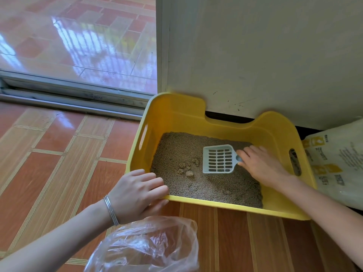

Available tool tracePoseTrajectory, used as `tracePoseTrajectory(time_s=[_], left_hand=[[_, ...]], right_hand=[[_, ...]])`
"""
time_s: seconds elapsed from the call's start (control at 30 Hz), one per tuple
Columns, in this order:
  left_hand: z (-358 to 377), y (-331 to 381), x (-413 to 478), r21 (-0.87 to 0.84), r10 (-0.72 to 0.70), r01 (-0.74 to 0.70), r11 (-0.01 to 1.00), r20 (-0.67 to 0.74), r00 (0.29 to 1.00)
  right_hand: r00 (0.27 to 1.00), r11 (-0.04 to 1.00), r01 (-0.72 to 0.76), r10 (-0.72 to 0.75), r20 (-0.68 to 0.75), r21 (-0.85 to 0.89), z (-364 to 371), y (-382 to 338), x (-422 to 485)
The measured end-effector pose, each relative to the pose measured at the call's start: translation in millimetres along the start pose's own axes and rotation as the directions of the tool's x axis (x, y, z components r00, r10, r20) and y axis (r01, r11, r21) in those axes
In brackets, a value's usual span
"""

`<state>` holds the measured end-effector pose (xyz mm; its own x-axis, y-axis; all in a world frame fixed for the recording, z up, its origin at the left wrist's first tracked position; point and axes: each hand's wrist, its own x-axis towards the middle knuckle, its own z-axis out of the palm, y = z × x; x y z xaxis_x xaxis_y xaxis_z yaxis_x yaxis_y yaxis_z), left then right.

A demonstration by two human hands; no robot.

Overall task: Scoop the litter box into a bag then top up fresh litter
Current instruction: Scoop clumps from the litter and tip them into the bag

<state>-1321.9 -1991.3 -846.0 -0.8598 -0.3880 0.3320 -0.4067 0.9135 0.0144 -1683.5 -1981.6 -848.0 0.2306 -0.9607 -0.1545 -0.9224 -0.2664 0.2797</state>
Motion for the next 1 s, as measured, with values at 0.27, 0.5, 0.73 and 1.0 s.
tracePoseTrajectory(time_s=[0.27,0.5,0.73,1.0], left_hand=[[0,1,1,-0.005,-0.005,0.005,1.0,-0.008,1.0],[0,1,1,-0.006,-0.012,0.012,1.0,-0.012,1.0],[-1,2,0,0.004,-0.013,0.013,1.0,-0.014,1.0],[0,2,0,0.017,-0.006,0.007,1.0,-0.033,0.999]], right_hand=[[0.997,0.993,-0.066,0.061,0.049,0.096,-14,0,-3],[1.0,1.0,-0.01,0.01,-0.021,0.021,-19,-2,-11],[0.986,0.999,0.043,-0.046,0.163,0.023,-24,-6,-10],[0.994,0.994,0.058,-0.066,-0.087,-0.093,-17,0,-11]])
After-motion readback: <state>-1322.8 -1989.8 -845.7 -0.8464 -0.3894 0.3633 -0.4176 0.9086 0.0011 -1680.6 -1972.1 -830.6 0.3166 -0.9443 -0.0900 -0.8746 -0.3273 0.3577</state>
